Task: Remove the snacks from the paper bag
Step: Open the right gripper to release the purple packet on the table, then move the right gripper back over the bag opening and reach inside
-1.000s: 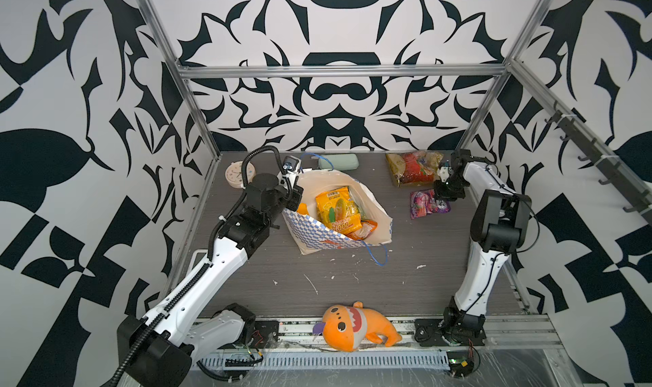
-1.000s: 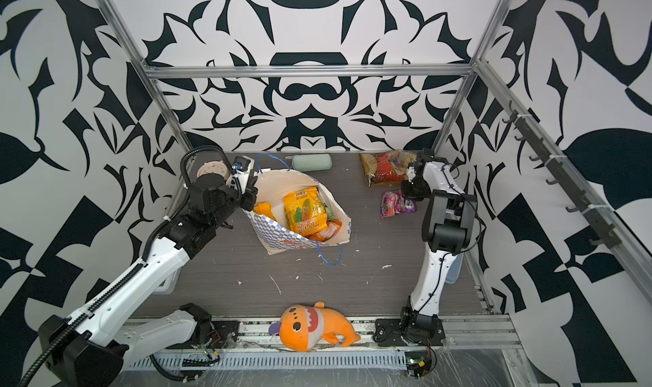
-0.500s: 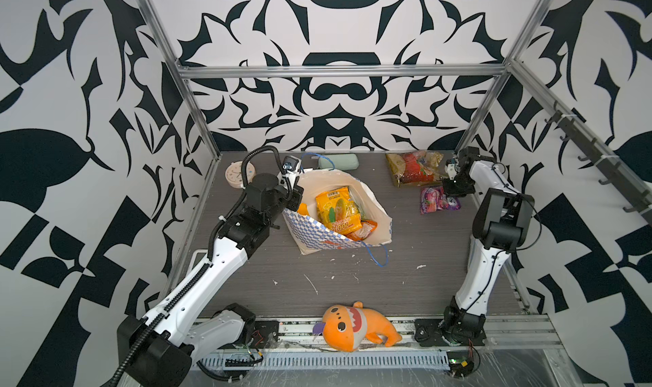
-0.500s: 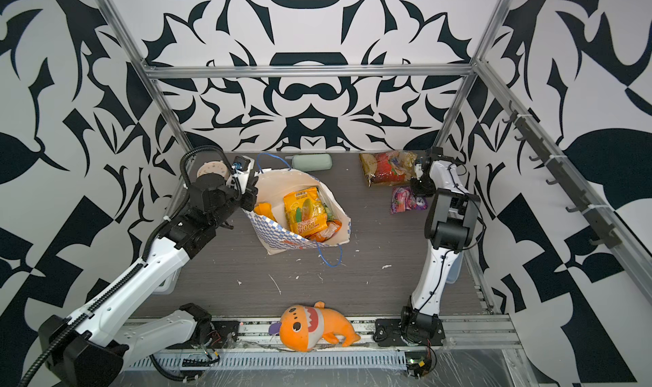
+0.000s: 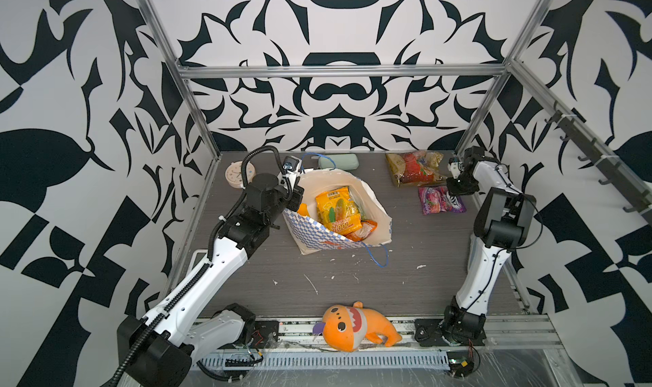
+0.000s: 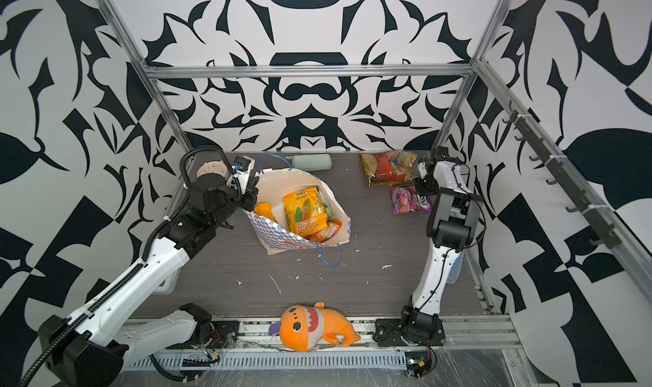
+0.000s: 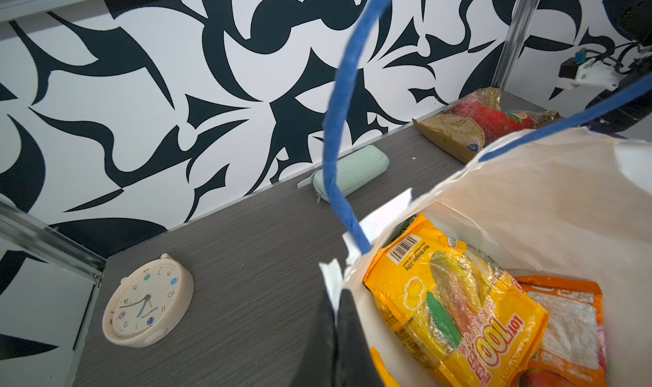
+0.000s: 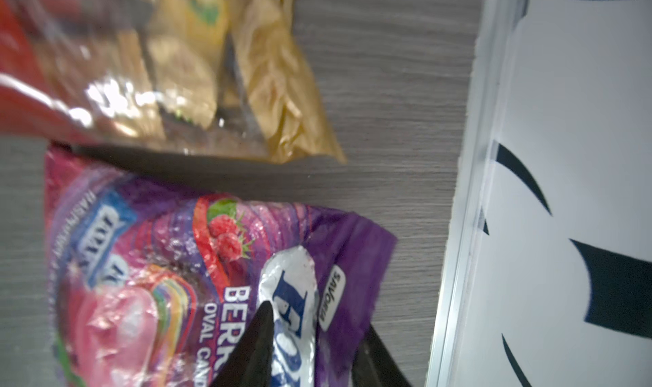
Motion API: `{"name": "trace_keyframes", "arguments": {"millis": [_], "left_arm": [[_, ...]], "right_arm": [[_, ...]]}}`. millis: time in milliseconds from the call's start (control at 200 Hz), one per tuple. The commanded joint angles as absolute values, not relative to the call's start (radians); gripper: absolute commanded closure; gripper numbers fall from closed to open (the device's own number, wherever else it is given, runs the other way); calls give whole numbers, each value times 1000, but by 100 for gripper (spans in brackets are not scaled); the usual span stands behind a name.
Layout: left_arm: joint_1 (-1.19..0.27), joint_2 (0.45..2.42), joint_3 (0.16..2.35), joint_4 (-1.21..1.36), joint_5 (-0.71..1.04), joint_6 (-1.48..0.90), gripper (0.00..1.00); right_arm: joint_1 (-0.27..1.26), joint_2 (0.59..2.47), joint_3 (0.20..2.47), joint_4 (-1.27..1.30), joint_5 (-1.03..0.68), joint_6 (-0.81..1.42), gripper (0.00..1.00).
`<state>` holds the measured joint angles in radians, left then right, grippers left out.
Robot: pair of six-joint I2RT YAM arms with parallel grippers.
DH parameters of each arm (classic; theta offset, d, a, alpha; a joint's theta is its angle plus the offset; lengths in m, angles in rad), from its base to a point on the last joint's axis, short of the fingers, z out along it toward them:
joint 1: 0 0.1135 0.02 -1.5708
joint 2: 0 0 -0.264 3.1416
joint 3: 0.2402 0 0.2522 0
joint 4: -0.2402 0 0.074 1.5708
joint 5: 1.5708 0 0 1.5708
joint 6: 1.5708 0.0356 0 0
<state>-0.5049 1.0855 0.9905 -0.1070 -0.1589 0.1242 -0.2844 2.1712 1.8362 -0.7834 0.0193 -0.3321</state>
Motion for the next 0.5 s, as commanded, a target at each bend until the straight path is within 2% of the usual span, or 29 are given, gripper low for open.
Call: {"name": "trace_keyframes", "arguments": {"millis": [0, 40, 90, 185, 255, 335, 385, 440, 495], "left_arm": [[-502, 1058, 1018, -5, -144, 106, 100], [-502, 1059, 1017, -5, -144, 106, 100], [-502, 1060, 1018, -5, -144, 106, 100], [-502, 1062, 1017, -1, -141, 106, 100], [-502, 1068, 1015, 7, -140, 109, 100], [-502, 1078, 1015, 12, -140, 115, 100], [-502, 1082, 1021, 12, -131, 117, 100], [-502, 1086, 1024, 15, -117, 119, 100], [-502, 1087, 1023, 17, -100, 120, 100]], "right_arm": [[-282, 2093, 1888, -784, 59, -288, 55], [-279, 2076, 1893, -785, 63, -275, 54], [-273, 2054, 1896, -789, 70, -265, 45], [-251, 2012, 1899, -803, 89, -239, 45], [-228, 1977, 1912, -837, 42, -172, 46], [-164, 1907, 1893, -844, -35, -118, 53], [-93, 1845, 1860, -808, -36, -85, 60], [-18, 1771, 1803, -747, -51, -39, 75], [49, 1702, 1757, -691, -98, 12, 79]]}}
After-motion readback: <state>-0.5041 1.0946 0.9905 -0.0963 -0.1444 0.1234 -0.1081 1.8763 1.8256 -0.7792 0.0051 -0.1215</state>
